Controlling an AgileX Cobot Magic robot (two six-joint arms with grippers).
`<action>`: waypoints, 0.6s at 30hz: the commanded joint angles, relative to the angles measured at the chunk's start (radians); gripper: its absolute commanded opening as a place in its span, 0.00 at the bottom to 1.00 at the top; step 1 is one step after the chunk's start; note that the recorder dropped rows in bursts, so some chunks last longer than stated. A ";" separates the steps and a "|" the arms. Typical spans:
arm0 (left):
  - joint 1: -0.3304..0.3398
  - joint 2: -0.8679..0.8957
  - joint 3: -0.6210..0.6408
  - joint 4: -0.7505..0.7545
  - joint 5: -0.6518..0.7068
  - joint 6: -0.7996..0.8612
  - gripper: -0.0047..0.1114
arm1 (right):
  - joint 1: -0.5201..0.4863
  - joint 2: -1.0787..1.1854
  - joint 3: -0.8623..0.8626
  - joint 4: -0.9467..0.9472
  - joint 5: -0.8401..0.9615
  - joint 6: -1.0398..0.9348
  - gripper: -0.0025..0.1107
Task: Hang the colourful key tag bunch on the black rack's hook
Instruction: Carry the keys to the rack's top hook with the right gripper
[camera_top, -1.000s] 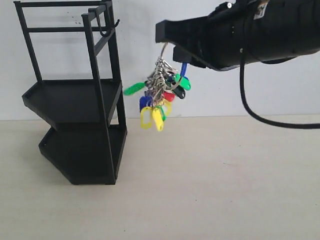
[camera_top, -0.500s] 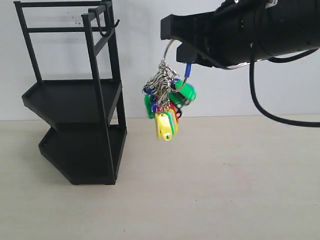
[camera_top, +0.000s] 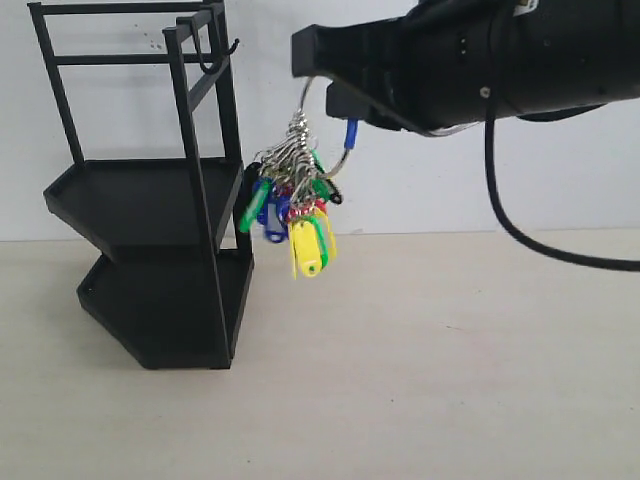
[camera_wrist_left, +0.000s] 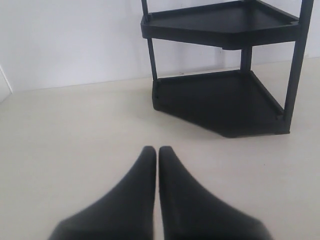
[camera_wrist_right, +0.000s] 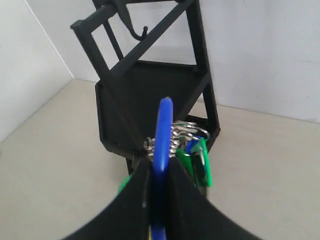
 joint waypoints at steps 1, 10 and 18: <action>-0.001 -0.002 -0.001 -0.003 -0.008 0.001 0.08 | -0.020 -0.016 -0.018 -0.013 0.085 -0.137 0.02; -0.001 -0.002 -0.001 -0.003 -0.008 0.001 0.08 | -0.050 -0.053 -0.040 -0.019 0.085 -0.065 0.02; -0.001 -0.002 -0.001 -0.003 -0.008 0.001 0.08 | 0.009 -0.024 -0.059 -0.042 -0.013 -0.046 0.02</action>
